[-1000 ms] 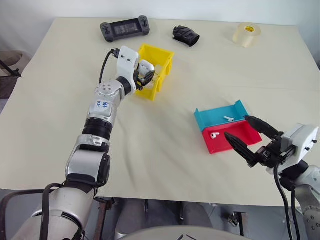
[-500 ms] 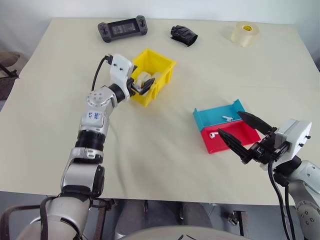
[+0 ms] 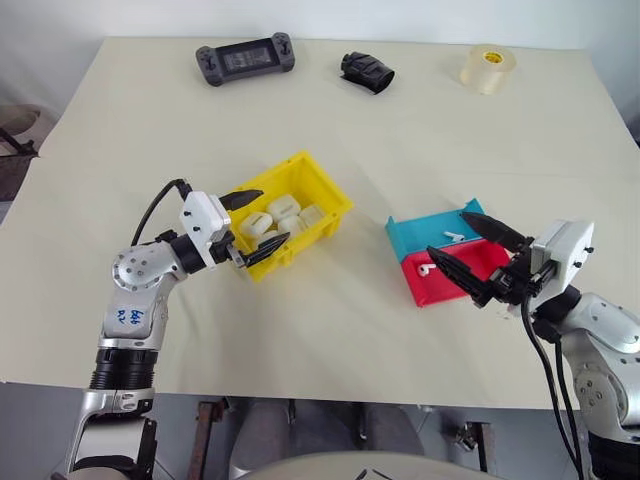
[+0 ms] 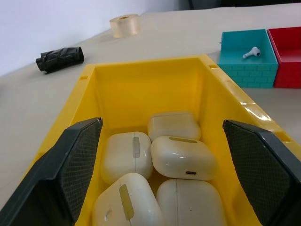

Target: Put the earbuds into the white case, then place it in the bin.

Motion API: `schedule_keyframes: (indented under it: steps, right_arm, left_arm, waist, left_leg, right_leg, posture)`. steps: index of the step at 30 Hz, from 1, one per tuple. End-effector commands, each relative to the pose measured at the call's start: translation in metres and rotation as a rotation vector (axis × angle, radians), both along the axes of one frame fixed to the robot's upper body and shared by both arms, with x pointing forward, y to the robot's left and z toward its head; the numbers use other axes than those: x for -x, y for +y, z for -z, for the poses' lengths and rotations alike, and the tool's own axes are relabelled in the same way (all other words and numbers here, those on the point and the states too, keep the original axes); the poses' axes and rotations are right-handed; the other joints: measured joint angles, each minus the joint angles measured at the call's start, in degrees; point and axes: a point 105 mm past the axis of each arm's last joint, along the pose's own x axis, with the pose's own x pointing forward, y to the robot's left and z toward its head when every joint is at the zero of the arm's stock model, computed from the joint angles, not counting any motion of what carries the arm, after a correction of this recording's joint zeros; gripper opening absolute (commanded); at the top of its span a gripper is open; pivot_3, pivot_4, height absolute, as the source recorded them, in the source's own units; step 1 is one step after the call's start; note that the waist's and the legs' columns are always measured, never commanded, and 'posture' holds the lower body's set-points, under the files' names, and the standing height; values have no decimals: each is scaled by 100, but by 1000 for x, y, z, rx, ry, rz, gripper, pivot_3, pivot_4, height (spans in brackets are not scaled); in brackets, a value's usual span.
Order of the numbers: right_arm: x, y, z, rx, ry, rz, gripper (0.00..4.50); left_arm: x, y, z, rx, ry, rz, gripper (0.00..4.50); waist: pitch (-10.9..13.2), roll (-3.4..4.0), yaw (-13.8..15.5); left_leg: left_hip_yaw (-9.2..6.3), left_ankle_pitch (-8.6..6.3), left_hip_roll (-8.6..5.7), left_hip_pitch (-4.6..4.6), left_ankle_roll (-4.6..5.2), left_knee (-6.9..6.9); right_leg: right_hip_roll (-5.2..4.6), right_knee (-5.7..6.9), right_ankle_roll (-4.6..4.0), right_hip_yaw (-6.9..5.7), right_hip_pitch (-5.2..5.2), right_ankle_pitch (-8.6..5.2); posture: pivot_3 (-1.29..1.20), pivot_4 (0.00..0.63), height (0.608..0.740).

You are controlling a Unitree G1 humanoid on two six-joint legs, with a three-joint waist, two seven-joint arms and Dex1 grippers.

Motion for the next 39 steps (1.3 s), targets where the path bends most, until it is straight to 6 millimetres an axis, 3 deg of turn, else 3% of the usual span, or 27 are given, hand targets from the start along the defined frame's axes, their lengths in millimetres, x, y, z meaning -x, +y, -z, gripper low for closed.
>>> schedule_keyframes:
  steps: [1,8,11,18,23,26,31,34,39]
  right_arm:
    - [1,4,-6,-3,-39,-15,3871]
    - [2,3,-6,-12,-40,0,3871]
    - [4,3,-5,-15,-36,8,3871]
    - [6,3,-4,-24,-32,20,3871]
    - [15,0,-11,11,-33,-22,3871]
    - [21,-6,-9,55,-1,-58,3871]
    - [21,-14,-4,97,24,-71,3871]
    - [18,-17,-2,100,26,-65,3871]
    - [11,-22,3,98,31,-46,3871]
  left_arm:
    - [-2,-20,-12,70,8,43,4477]
    - [-10,-23,-14,120,12,-3,4477]
    - [-12,-23,-20,147,-8,-19,3795]
    - [-11,-24,-26,209,5,-20,1523]
    - [23,6,-30,80,-33,108,1523]
    - [47,27,-18,-68,8,184,1523]
    - [73,54,5,-167,175,196,1523]
    - [78,66,13,-193,209,159,1523]
    - [69,71,13,-152,161,11,1523]
  waist:
    - [-1,-2,18]
    - [-1,-2,-40]
    - [-1,-2,-41]
    - [-1,-2,-41]
    - [-1,-1,-87]
    - [-1,-1,-80]
    - [-2,-1,-48]
    - [-1,-1,-37]
    - [-1,-1,-46]
  left_leg:
    - [0,0,0,0,0,2]
    - [1,0,4,0,1,1]
    - [1,0,4,1,0,0]
    - [3,0,4,2,0,0]
    - [7,0,12,4,0,-13]
    - [8,0,17,7,0,-12]
    - [7,-2,16,10,3,-13]
    - [5,-2,13,11,4,-13]
    - [5,-3,13,10,5,-14]
  right_leg:
    - [0,2,0,0,0,0]
    - [4,2,0,-1,-1,0]
    - [5,3,0,-1,-1,0]
    - [4,3,0,0,-1,0]
    - [8,3,0,2,-3,0]
    - [9,-7,-2,2,-1,-1]
    - [2,-15,-2,3,10,-1]
    - [-2,-16,-2,2,12,-1]
    - [-2,-16,-2,1,12,-1]
  posture:
    - [0,150,740]
    - [0,150,740]
    - [0,150,740]
    - [0,150,740]
    - [0,150,740]
    - [0,150,740]
    - [0,150,740]
    - [0,150,740]
    - [0,150,740]
